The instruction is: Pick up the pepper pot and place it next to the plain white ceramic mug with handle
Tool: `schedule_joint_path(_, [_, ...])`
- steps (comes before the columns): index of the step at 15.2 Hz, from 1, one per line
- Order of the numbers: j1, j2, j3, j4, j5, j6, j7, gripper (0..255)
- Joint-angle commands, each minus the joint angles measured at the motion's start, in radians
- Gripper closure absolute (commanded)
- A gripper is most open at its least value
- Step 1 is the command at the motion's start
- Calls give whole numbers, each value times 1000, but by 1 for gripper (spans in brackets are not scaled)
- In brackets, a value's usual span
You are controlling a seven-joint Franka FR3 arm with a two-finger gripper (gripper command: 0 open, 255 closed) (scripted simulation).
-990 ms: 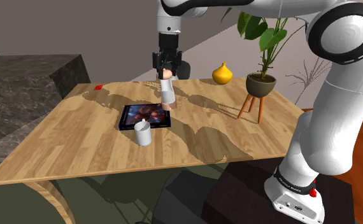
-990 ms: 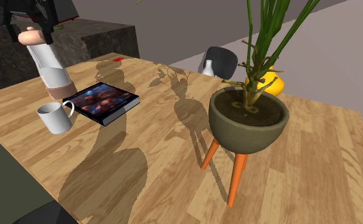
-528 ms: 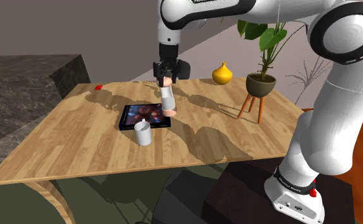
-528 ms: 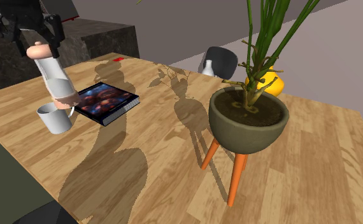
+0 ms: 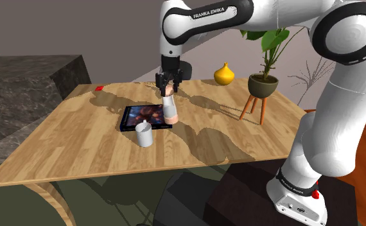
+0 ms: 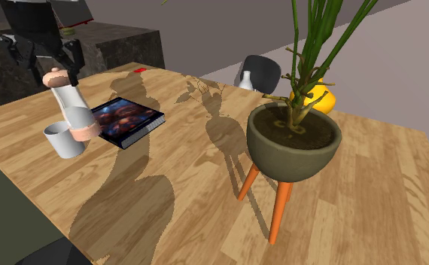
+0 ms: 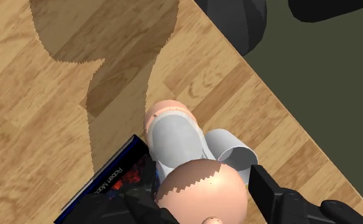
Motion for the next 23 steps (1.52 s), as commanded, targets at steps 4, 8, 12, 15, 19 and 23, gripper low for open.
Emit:
schedule_joint_path(4, [1, 7, 1, -59, 3, 66, -7, 255])
schedule_joint_path(8, [1, 17, 1, -101, 7, 117, -14, 255])
schedule_joint_path(12, [2, 30, 2, -139, 11, 168, -21, 255])
schedule_joint_path(15, [2, 42, 3, -165, 15, 206, -27, 255])
schedule_joint_path(19, [2, 61, 3, -196, 21, 255, -35, 255])
schedule_joint_path(23, [2, 64, 4, -201, 22, 264, -37, 255])
